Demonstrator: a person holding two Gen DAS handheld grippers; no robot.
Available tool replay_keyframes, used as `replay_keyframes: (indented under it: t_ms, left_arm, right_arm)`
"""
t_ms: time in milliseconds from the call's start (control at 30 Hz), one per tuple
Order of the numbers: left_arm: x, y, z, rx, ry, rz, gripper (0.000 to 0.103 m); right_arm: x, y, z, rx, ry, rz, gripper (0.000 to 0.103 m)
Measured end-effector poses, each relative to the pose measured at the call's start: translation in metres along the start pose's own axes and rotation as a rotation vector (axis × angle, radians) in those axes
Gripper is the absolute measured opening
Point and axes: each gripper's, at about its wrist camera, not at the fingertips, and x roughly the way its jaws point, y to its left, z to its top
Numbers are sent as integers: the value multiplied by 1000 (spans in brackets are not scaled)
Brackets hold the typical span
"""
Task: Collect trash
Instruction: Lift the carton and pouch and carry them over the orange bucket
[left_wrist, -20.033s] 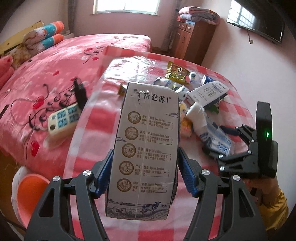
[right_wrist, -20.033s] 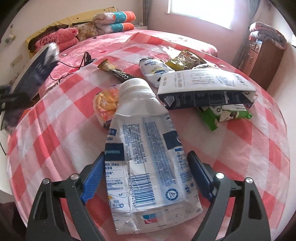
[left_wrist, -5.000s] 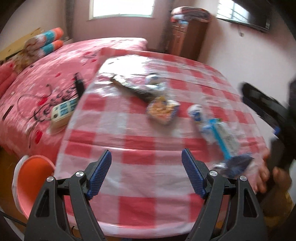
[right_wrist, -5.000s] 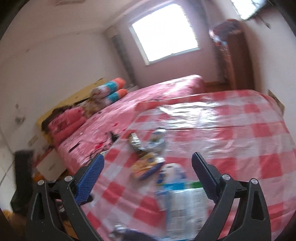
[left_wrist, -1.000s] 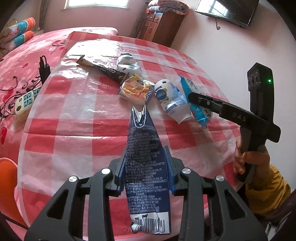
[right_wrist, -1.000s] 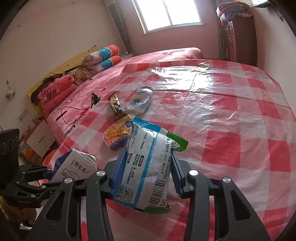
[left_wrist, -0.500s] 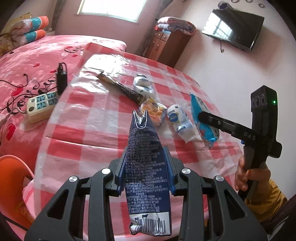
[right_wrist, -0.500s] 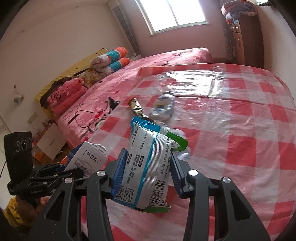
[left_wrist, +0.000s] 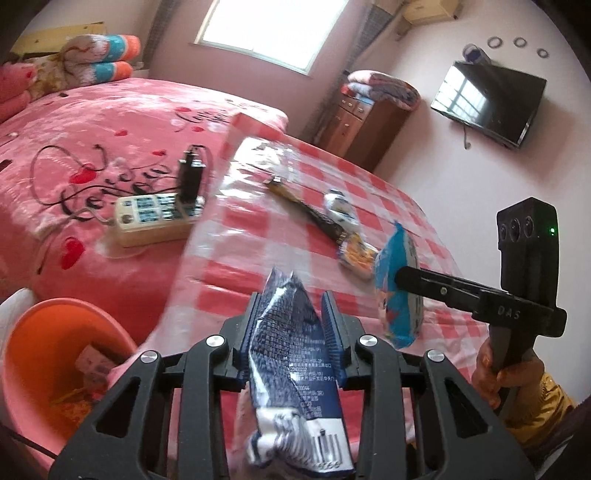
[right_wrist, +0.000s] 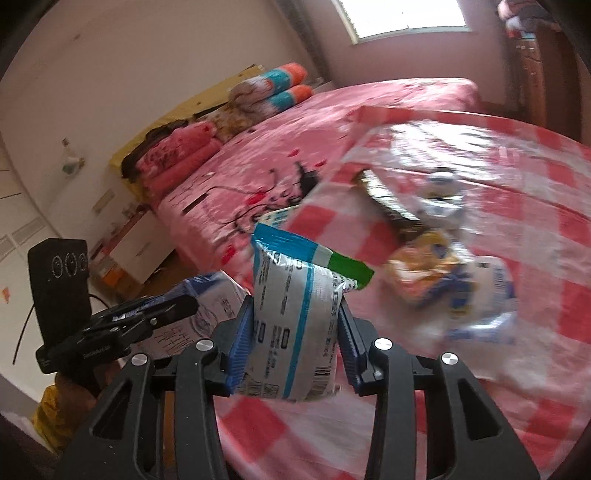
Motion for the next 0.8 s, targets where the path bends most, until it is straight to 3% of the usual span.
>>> replay_keyframes:
  t_ms: [133,267,600,700,800]
  left_arm:
    - [-8,26,-3,-63,-13,16,34]
    - [-4,42,-11,-111,-6,10,33]
    - [20,22,-20,-55,38,-64,35]
    - [32,16,-29,-33,80,-65,40]
    - [33,10,-34,-10,71,-50,40]
  right_arm:
    - [22,26,2,-73,33,5,42]
    - [43,29,-3,-74,72,-6,41]
    - [46,14,-6,-69,70,-64,41]
    - [47,11,-10,-73,73,-70,41]
    - [48,10,-12,-77,79,-72,41]
